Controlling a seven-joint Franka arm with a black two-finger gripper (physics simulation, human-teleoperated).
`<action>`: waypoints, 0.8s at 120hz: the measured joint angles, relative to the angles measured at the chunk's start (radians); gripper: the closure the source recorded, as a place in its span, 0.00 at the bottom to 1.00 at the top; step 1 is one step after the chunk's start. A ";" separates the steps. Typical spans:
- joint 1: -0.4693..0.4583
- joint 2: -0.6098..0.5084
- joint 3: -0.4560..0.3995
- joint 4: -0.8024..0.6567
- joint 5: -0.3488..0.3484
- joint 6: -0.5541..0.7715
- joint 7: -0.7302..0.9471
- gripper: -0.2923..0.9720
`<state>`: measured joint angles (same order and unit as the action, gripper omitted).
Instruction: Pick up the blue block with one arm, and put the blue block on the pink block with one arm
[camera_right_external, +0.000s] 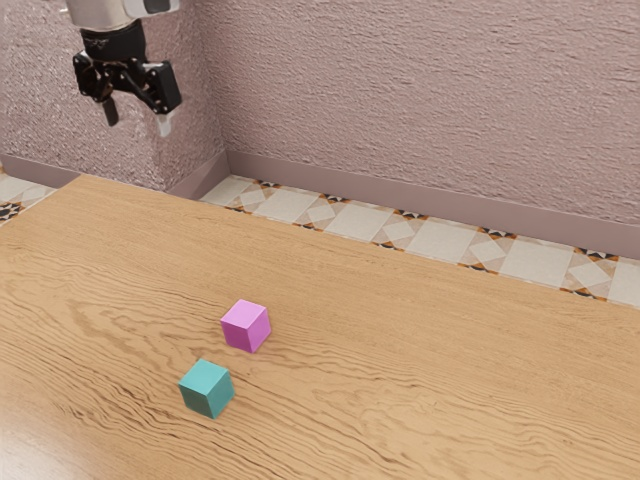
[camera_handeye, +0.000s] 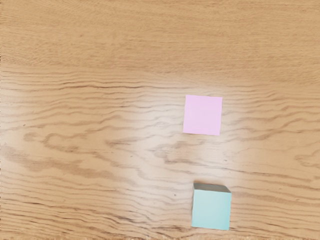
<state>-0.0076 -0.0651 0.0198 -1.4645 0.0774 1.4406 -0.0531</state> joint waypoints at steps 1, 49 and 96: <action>0.000 0.000 0.000 0.000 0.001 -0.002 -0.001 0.23; 0.005 0.054 -0.016 0.317 -0.028 -0.154 -0.038 0.23; -0.004 -0.043 -0.038 -0.047 -0.075 -0.089 -0.058 0.23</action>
<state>-0.0112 -0.1077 -0.0185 -1.5116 0.0019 1.3519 -0.1107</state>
